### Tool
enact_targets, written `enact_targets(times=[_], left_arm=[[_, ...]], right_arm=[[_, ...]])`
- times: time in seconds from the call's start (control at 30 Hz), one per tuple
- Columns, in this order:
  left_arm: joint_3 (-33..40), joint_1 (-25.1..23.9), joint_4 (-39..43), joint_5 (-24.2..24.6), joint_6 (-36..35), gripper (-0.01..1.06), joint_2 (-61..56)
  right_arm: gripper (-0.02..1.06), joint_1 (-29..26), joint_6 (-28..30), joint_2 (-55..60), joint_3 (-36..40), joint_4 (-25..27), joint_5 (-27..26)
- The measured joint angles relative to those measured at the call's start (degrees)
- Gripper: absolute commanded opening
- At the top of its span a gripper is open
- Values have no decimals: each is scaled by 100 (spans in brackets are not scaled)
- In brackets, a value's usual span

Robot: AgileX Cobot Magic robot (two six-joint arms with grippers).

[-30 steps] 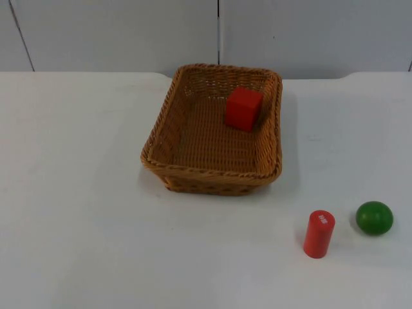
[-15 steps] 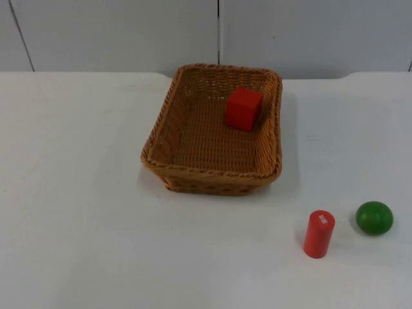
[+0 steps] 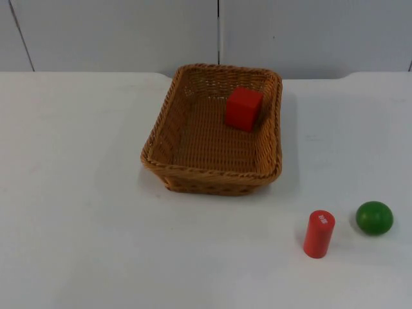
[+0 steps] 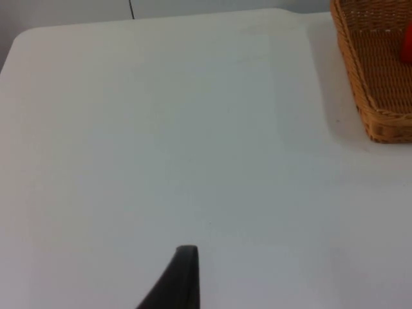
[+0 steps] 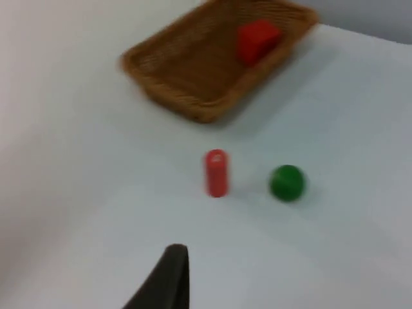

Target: Pick up the basket with the left hand and place the object to the left of the red cylinder into the basket with the right hand.

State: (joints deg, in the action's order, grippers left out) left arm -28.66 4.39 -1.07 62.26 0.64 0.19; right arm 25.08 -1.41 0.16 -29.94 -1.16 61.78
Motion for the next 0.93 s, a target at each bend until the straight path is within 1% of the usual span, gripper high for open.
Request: enact_targets(times=[0.03,0.07,0.17,0.2,0.27,0.33,0.43,0.87,0.93], left_arm=[[0,0,0,0,0,105,0],[0,0,0,0,0,105,0],[0,0,12,0,0,105,0],[0,0,12,0,0,105,0],[0,0,12,0,0,105,0],[0,0,12,0,0,105,0],[0,0,20,0,0,105,0],[0,0,20,0,0,105,0],[0,-126,36,0,0,105,0]], right_arm=[[105,-285,0,0,0,0,0],[105,-285,0,0,0,0,0],[105,-1248,0,0,0,0,0],[105,-1248,0,0,0,0,0],[105,-1690,0,0,0,0,0],[105,-1971,0,0,0,0,0],[105,-2091,0,0,0,8,0],[105,-2091,9,0,0,8,0],[105,-2091,9,0,0,8,0]])
